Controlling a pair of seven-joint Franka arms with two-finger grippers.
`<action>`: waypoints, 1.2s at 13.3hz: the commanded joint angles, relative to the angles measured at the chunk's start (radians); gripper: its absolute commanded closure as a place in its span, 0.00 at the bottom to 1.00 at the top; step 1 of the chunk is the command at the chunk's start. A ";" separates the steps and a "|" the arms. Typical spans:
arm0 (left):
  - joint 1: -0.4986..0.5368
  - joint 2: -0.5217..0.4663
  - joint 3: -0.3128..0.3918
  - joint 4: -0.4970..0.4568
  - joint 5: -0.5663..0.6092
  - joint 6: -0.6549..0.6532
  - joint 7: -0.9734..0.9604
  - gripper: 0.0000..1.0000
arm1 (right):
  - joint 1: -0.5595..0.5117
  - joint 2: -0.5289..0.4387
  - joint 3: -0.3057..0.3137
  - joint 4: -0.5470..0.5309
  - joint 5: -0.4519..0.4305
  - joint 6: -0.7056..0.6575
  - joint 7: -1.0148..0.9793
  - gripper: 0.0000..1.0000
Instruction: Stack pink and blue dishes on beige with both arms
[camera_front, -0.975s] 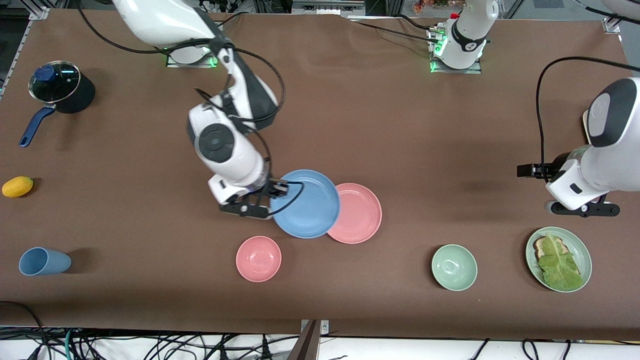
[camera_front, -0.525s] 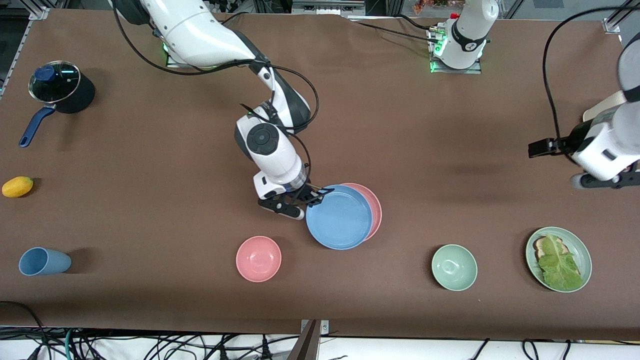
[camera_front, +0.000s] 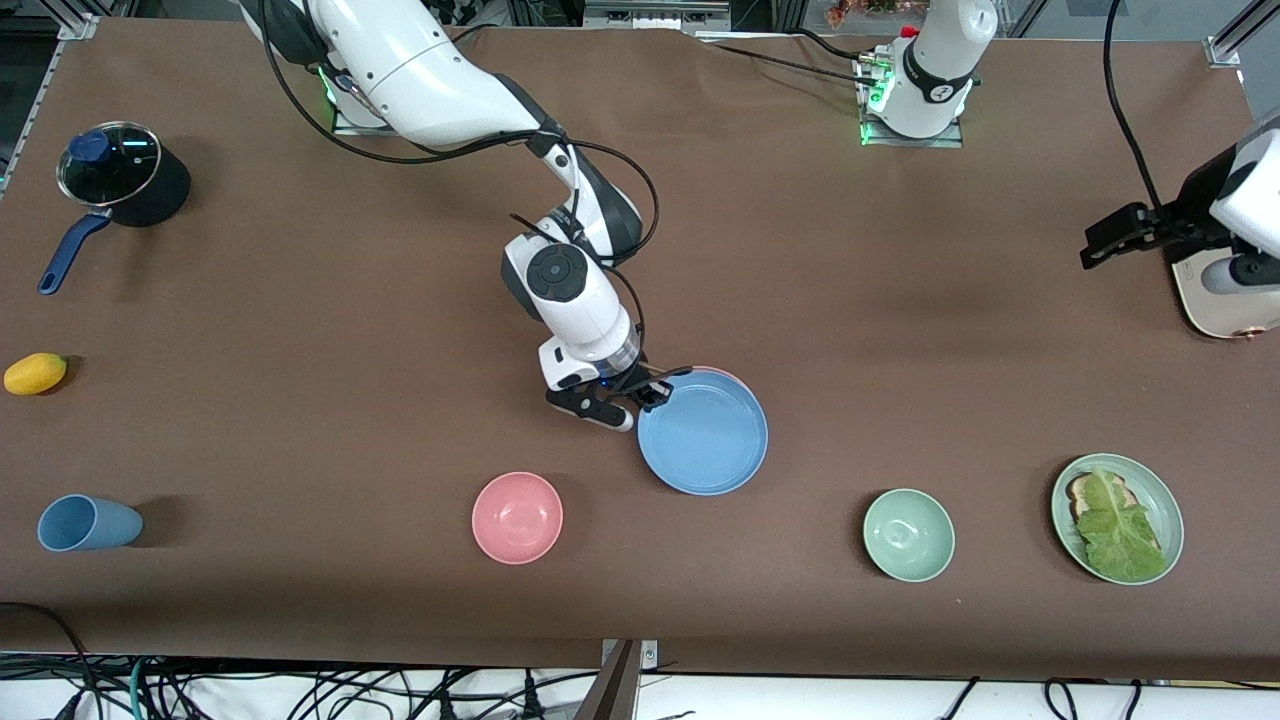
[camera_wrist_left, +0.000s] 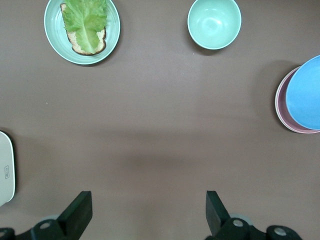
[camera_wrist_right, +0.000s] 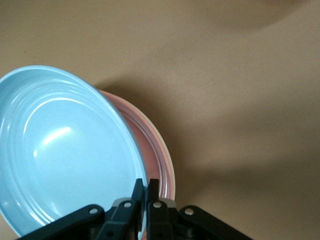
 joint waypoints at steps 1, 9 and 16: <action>-0.031 -0.042 0.037 -0.036 -0.018 0.014 0.024 0.00 | 0.015 0.034 -0.006 0.038 0.002 0.016 0.018 1.00; -0.018 -0.038 0.034 -0.010 -0.011 -0.025 0.078 0.00 | 0.013 0.037 -0.010 0.032 -0.008 0.015 0.001 0.68; -0.018 -0.009 0.038 0.042 -0.011 -0.023 0.070 0.00 | -0.005 -0.017 -0.044 0.036 -0.065 -0.143 -0.042 0.00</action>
